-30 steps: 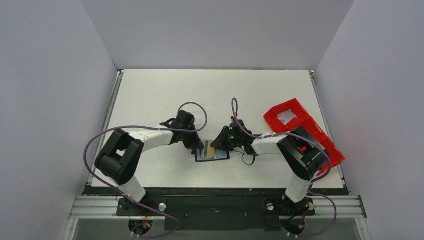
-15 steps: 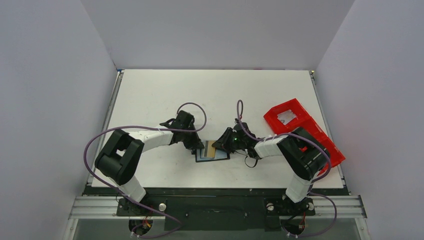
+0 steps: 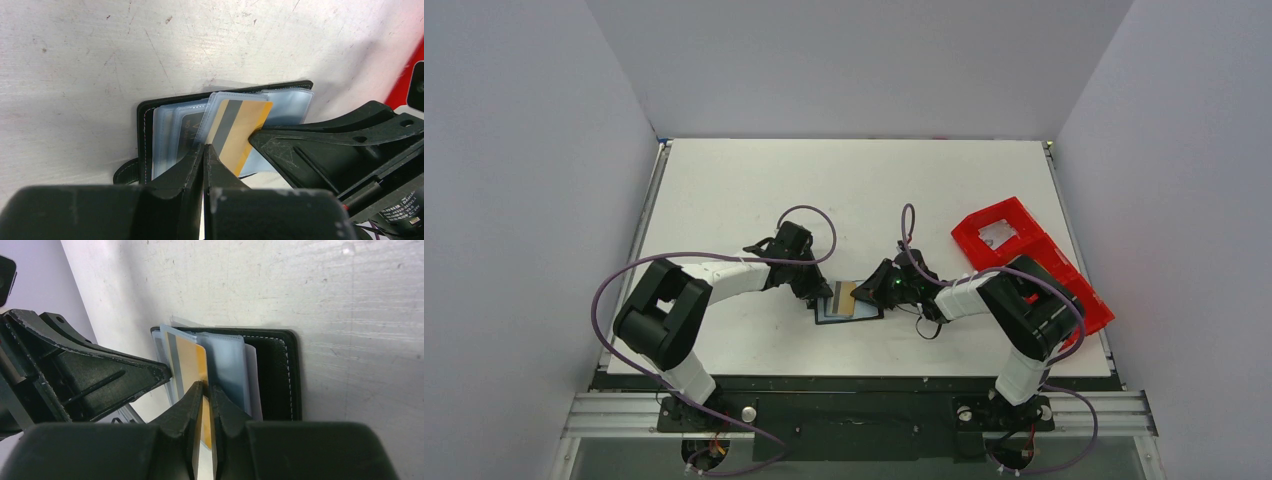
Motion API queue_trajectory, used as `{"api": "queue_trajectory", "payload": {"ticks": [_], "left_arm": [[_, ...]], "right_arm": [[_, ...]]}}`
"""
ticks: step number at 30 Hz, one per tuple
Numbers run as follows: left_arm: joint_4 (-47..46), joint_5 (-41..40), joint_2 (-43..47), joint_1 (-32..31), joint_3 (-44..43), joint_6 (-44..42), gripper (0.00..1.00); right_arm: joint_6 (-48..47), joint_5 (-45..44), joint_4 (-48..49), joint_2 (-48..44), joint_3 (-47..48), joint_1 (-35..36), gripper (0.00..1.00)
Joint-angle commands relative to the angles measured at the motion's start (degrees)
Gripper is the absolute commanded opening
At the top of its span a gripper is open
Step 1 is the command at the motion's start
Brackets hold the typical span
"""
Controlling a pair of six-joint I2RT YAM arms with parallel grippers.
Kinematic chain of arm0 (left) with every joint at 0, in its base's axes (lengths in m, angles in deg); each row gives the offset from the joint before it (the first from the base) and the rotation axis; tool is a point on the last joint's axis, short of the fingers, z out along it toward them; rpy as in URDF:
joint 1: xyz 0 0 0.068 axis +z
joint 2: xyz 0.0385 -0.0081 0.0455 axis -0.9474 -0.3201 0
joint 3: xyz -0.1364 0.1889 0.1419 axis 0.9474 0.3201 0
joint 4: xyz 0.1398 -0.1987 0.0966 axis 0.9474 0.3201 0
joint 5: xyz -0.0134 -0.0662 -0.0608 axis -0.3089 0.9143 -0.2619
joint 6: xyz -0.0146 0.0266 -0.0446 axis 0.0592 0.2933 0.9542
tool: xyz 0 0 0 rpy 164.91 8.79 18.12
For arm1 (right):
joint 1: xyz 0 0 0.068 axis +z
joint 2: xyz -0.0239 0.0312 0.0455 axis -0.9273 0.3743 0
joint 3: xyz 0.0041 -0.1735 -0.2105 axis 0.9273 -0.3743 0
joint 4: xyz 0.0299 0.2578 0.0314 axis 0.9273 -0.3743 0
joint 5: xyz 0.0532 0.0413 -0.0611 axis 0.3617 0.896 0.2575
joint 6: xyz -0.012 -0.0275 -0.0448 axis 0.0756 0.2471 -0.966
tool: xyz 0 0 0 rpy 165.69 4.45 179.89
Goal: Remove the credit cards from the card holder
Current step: Remove the credit card from the card holder.
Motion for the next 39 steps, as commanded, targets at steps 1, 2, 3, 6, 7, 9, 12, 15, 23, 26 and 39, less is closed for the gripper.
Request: {"api": "queue_trajectory", "payload": {"ticks": [1,2,3,6,7,9,12,15,23,26,39], "left_arm": [[5.0,-5.9,-3.4,0.0,3.5,-1.1,0.0],[5.1,-5.9,-3.4,0.0,3.5,-1.1,0.0],[5.2,-6.0,-3.4,0.0,3.6,-1.1,0.0],[5.5,-6.4,-3.1,0.0,3.6,-1.2,0.0],[5.9,-6.5,-3.0,0.0,3.6,-1.3,0.0],[6.6,-7.3,-2.9,0.0,3.5,-1.7,0.0],[7.2,-7.7,-2.8,0.3,3.4,-2.5,0.0],[7.5,-7.8,-2.8,0.3,3.4,-2.8,0.0],[7.4,-7.5,-2.8,0.3,2.9,-3.4,0.0],[7.5,-7.4,-2.7,0.3,2.5,-3.9,0.0],[9.8,-4.2,-0.6,0.3,-3.4,-7.4,0.0]], "right_arm": [[0.2,-0.9,3.2,-2.1,-0.7,-0.4,0.01],[0.1,-0.8,3.2,-2.2,-0.7,-0.5,0.0],[0.1,-0.8,3.1,-2.4,-0.7,-0.5,0.0],[-0.3,-0.9,2.8,-2.7,-0.9,-0.9,0.0],[-0.6,-1.1,2.5,-3.0,-0.9,-0.9,0.0],[-1.4,-1.6,1.2,-3.8,-1.0,-1.3,0.0],[-3.3,-2.5,-1.7,-5.3,-1.0,-1.9,0.0],[-5.4,-3.4,-4.5,-7.0,-1.1,-2.5,0.0],[-8.2,-4.2,-8.1,-9.1,-1.6,-3.2,0.0],[-9.1,-4.2,-9.4,-10.3,-1.7,-3.4,0.0],[-9.0,-0.7,-11.1,-13.4,-1.8,-5.7,0.0]]}}
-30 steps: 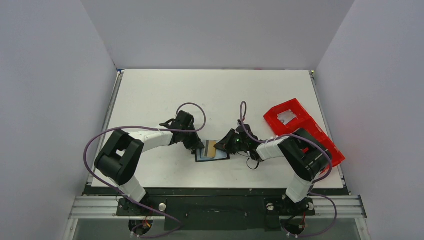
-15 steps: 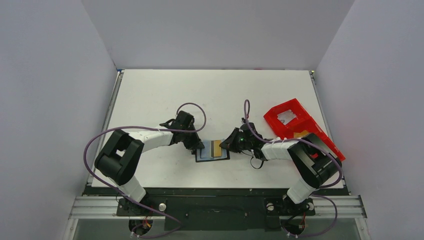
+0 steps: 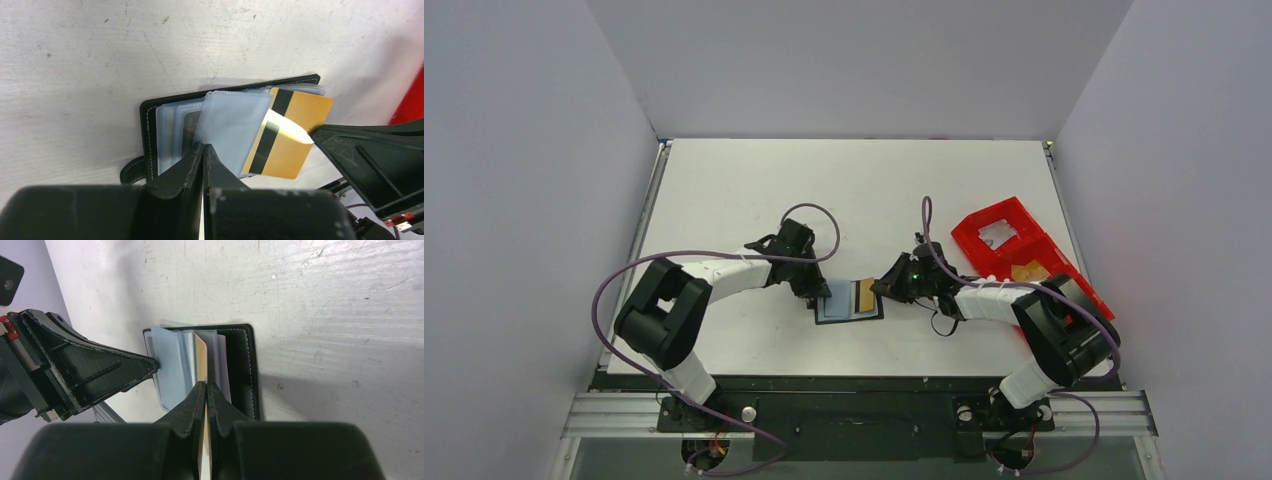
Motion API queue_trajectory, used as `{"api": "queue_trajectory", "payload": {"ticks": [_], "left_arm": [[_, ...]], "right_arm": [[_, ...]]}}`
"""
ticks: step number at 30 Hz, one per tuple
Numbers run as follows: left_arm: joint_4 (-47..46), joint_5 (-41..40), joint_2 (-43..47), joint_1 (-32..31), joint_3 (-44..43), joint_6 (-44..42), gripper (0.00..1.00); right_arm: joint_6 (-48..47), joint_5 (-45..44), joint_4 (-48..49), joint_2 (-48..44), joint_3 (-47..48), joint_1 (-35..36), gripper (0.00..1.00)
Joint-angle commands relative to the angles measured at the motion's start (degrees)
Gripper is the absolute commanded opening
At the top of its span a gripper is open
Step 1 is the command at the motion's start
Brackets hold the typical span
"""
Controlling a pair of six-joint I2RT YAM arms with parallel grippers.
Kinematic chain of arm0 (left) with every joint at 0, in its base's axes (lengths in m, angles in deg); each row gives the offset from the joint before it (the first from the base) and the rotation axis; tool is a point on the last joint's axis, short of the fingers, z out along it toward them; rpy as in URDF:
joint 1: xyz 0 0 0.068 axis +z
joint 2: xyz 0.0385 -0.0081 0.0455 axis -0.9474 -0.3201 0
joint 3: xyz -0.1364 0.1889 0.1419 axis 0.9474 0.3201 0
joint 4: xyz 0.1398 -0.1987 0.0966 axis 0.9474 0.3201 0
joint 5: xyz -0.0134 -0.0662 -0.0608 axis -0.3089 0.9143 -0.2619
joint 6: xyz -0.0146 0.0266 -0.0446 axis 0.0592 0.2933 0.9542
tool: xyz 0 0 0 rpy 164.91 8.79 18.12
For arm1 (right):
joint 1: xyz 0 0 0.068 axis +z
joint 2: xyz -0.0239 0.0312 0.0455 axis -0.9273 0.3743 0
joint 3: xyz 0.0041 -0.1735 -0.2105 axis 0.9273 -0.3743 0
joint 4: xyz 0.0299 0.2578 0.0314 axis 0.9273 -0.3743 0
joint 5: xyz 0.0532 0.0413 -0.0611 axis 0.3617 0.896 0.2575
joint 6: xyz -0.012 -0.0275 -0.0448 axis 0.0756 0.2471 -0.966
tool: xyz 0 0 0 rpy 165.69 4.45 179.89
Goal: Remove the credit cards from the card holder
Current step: Remove the credit card from the card holder, then place the credit card in the storage box.
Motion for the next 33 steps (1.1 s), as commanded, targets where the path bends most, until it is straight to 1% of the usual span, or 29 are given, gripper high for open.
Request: {"api": "queue_trajectory", "payload": {"ticks": [1,2,4,6,7,8,10,12,16,19,22,23,27,30,33], "left_arm": [[7.8,-2.9,-0.1,0.3,-2.5,-4.4,0.0],[8.2,-2.5,0.0,0.3,-3.7,-5.0,0.0],[8.7,-1.1,0.7,0.3,-5.5,-5.9,0.05],[8.8,0.3,1.6,0.4,-6.8,-6.8,0.14],[8.6,1.6,2.3,0.4,-7.5,-6.9,0.2],[8.4,2.2,2.7,0.5,-7.7,-7.2,0.22],[7.5,4.5,3.8,0.9,-8.3,-7.2,0.33],[6.0,7.0,4.9,1.5,-8.4,-6.9,0.38],[0.0,14.1,6.7,3.8,-6.8,-4.4,0.43],[-2.8,18.9,6.9,5.2,-5.7,-2.8,0.44],[-8.3,23.4,7.7,6.5,-4.4,-0.5,0.44],[-10.0,24.0,7.8,6.7,-3.8,0.6,0.44],[-11.2,26.0,7.9,7.1,-3.9,1.4,0.44],[-13.2,27.9,7.8,7.1,-3.4,2.5,0.44],[-18.3,29.6,7.7,7.1,-2.5,5.3,0.44]], "right_arm": [[-0.6,0.7,0.5,-3.0,-0.2,-1.1,0.0],[-0.3,1.1,0.5,-3.1,-0.1,-1.2,0.0],[0.2,1.9,0.6,-3.7,0.1,-1.5,0.0],[0.5,2.6,0.5,-4.3,0.6,-1.8,0.0],[0.7,2.8,0.5,-4.4,0.7,-1.9,0.0],[1.1,3.3,0.7,-4.8,0.8,-2.2,0.0],[1.9,4.3,1.1,-5.5,1.1,-2.6,0.0],[2.8,5.4,1.4,-6.5,1.3,-3.0,0.0],[4.9,7.9,2.6,-8.4,2.1,-4.0,0.0],[6.7,9.8,3.5,-9.5,2.8,-4.3,0.0],[8.5,11.4,5.6,-10.3,3.3,-4.5,0.0],[9.7,12.3,6.3,-10.4,3.3,-4.5,0.0],[12.5,13.9,9.8,-11.3,3.5,-4.7,0.0],[13.5,14.5,10.5,-11.8,3.7,-4.7,0.0],[14.2,15.1,11.5,-11.8,3.7,-4.7,0.0]]}}
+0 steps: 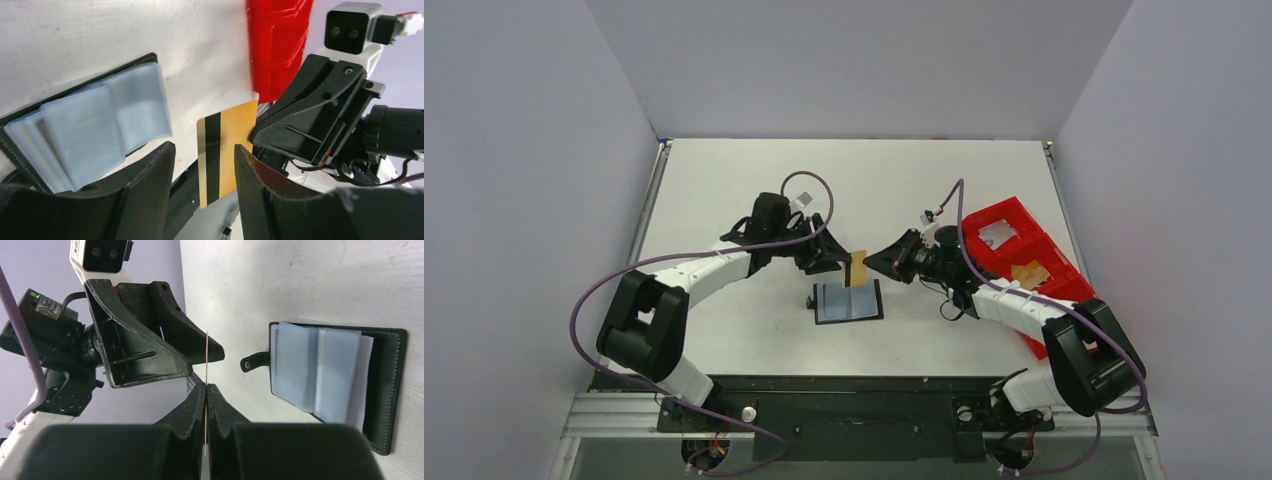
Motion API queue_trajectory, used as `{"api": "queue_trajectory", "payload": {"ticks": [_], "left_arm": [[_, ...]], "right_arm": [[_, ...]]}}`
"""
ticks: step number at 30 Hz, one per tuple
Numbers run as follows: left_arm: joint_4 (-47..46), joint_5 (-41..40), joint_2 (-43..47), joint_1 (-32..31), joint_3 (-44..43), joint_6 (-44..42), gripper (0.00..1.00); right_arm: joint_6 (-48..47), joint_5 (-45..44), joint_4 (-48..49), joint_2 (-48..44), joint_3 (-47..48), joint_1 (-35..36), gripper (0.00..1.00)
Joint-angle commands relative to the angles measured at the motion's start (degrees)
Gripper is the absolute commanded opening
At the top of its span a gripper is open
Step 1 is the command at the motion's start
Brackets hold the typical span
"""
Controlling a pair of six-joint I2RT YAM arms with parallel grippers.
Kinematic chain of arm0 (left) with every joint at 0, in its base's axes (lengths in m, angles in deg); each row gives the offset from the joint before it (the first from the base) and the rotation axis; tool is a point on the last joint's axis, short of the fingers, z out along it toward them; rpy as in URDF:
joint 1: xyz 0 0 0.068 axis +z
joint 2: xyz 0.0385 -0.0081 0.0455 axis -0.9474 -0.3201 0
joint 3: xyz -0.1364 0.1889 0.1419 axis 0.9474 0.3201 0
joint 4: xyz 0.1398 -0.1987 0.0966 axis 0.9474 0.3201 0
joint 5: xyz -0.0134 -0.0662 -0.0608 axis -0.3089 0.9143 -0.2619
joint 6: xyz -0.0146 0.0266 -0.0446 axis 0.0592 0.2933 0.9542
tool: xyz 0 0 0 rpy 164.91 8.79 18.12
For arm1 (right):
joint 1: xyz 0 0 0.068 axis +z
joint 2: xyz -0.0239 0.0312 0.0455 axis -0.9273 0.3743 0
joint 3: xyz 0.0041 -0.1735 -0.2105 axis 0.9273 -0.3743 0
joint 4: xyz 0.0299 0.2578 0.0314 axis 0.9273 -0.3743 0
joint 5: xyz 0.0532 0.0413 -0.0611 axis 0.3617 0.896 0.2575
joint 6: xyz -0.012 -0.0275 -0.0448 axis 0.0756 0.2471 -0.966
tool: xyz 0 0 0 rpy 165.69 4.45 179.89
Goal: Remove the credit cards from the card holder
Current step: Place the credit card in the storage box.
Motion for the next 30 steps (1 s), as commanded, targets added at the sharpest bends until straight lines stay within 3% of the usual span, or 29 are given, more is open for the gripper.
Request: {"api": "queue_trajectory", "payload": {"ticks": [1,5,7,9,12,13,14,15,17,19,24,30], "left_arm": [[-9.4,5.0,2.1,0.3,0.9,3.6,0.44],[-12.8,6.7,1.9,0.3,2.0,6.0,0.41],[-15.4,7.6,1.8,0.3,2.8,7.8,0.34],[-17.8,8.1,1.4,0.3,3.2,9.5,0.24],[-19.7,8.7,1.5,0.3,4.0,10.7,0.0],[-20.8,8.7,1.6,0.3,4.2,11.4,0.0],[-21.5,8.8,1.8,0.3,4.7,11.9,0.0],[-22.9,8.7,1.9,0.3,4.9,13.1,0.0],[-25.6,8.7,2.3,0.3,5.5,15.2,0.0],[-28.8,8.5,2.3,0.4,6.3,17.6,0.0],[-39.3,9.0,0.7,0.7,8.2,24.5,0.0],[-45.0,9.0,-0.5,0.7,8.0,28.3,0.0]], "right_arm": [[2.3,1.9,5.6,-2.0,2.3,-0.5,0.0],[3.6,2.5,7.3,-1.8,2.0,-0.6,0.0],[3.7,2.7,7.7,-1.7,2.0,-0.5,0.0],[3.6,2.6,7.7,-1.7,1.8,-0.5,0.0],[3.3,2.5,7.6,-1.9,1.6,-0.5,0.0],[3.0,2.4,7.6,-2.0,1.5,-0.5,0.0],[2.9,2.3,7.6,-2.1,1.4,-0.4,0.06],[2.9,2.2,7.9,-2.1,1.1,-0.4,0.21],[3.3,2.0,9.3,-2.2,0.6,-0.2,0.41],[3.9,2.2,11.2,-2.3,0.2,0.2,0.5],[6.8,2.5,16.6,-2.0,-0.7,1.2,0.52],[8.1,2.6,18.7,-1.9,-1.8,1.9,0.39]]}}
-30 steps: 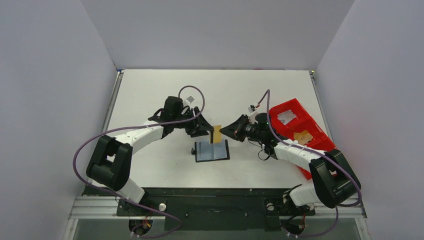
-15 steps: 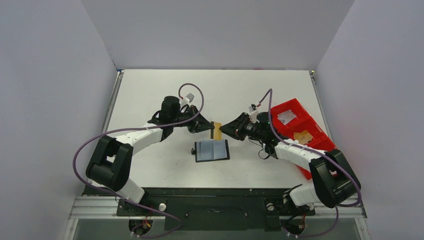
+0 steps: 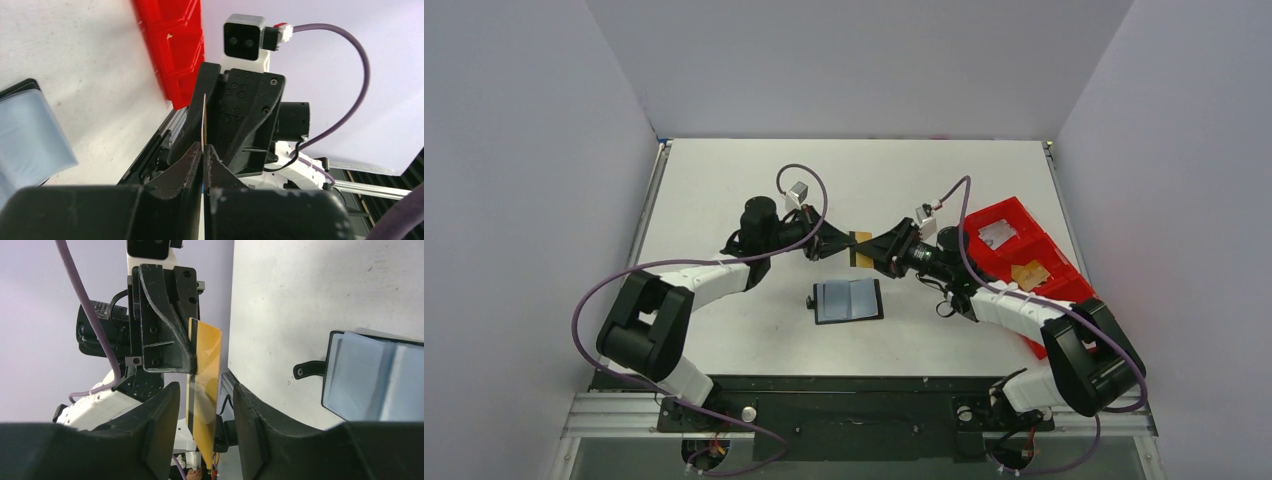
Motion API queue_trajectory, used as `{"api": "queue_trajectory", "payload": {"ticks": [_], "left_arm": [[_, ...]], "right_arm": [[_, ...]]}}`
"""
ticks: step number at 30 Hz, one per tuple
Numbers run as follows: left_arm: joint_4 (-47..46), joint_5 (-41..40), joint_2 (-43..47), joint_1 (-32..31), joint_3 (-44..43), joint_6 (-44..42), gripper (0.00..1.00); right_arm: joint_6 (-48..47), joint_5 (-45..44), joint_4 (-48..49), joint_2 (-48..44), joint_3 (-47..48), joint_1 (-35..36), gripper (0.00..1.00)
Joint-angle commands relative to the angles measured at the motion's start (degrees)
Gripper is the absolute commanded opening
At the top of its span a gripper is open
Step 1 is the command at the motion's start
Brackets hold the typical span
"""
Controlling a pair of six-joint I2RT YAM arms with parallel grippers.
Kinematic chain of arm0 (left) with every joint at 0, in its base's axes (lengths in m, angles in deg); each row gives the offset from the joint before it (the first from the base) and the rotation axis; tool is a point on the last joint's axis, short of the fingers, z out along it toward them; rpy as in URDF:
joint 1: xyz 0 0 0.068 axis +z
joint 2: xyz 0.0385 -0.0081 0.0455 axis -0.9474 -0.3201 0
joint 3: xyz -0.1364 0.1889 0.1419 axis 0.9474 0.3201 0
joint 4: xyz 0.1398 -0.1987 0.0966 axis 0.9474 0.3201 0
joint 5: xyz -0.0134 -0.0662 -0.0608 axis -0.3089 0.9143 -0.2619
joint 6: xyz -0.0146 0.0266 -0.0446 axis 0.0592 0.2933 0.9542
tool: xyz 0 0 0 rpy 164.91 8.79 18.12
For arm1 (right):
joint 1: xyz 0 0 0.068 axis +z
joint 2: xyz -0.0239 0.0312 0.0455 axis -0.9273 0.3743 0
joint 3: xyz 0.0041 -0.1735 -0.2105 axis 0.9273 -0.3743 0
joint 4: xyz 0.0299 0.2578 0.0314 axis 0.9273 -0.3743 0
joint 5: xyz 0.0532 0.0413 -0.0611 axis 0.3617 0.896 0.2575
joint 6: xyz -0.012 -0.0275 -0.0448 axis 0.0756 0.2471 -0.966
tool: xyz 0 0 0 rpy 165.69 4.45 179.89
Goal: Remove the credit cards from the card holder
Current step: Place the credit card in the storage box.
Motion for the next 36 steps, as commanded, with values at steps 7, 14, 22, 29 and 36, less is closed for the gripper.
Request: {"api": "queue_trajectory", "payload": {"ticks": [7,14,22,29,36], "left_arm": [[-8.6,1.2,-0.8,0.6,-0.8,3.1,0.0],[-5.6,1.4,-0.6,0.6,-1.4,0.7,0.0],[3.6,0.7,1.1,0.4,-3.9,-5.4,0.34],[20.5,-2.8,3.7,0.4,-7.0,-15.2,0.46],[37.2,-9.3,5.3,0.5,-11.1,-24.8,0.5]], "right_arm": [[2.1,0.3,7.3,-2.9,-2.2,0.4,0.19],[0.5,-0.2,4.2,-4.2,-1.8,0.3,0.0],[-5.7,-2.4,-6.4,-6.5,0.8,0.7,0.0],[-8.5,-5.2,-12.0,-7.9,1.8,1.3,0.0],[-11.1,-10.2,-19.0,-12.3,1.9,1.2,0.0]]}}
